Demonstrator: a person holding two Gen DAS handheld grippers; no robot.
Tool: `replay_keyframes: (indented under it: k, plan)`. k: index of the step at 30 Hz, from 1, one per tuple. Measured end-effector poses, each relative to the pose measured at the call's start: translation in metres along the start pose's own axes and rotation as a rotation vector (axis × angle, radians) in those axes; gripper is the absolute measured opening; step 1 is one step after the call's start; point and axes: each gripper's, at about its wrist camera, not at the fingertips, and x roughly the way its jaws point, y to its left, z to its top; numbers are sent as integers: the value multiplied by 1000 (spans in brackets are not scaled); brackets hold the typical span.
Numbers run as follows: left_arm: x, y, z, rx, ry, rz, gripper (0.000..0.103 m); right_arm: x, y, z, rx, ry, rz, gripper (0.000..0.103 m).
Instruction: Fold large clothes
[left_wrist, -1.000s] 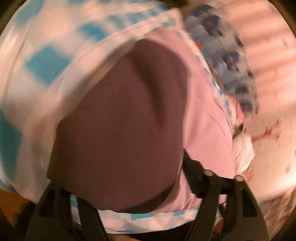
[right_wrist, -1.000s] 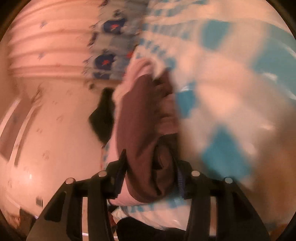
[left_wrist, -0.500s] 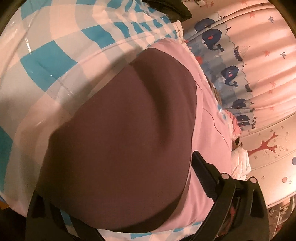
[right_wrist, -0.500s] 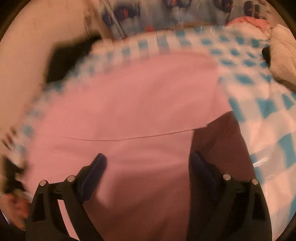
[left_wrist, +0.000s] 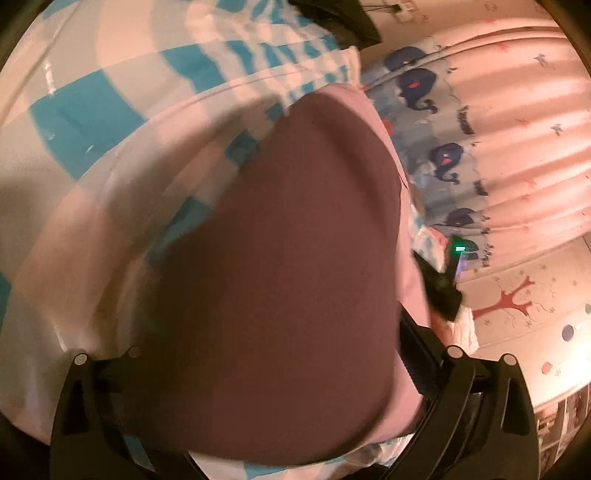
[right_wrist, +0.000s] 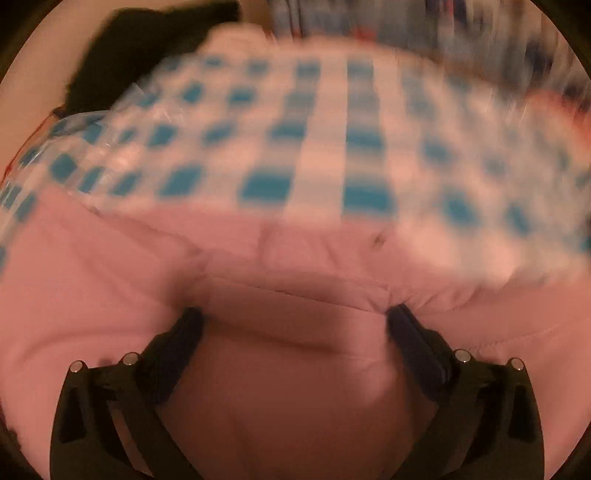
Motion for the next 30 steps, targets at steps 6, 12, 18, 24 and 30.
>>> replay_keyframes:
  k: [6,12,18,24,30]
  plan:
    - [3,0,1,-7,-3,76,93,-38,15,18,-67,-67,-15,97]
    - [0,-22,-1,119,-75,177,93,26,15,42,-25,13,-56,97]
    - [-3,-49,-7,284,-161,308,93,20,8,49,9,60,-22,97]
    - [-9,-50,-5,288,-172,322,93,-99,31,-1,-135,-174,11,97]
    - [-11,-55,-12,310,-195,338,94,-82,23,-75,-180,-166,-112,97]
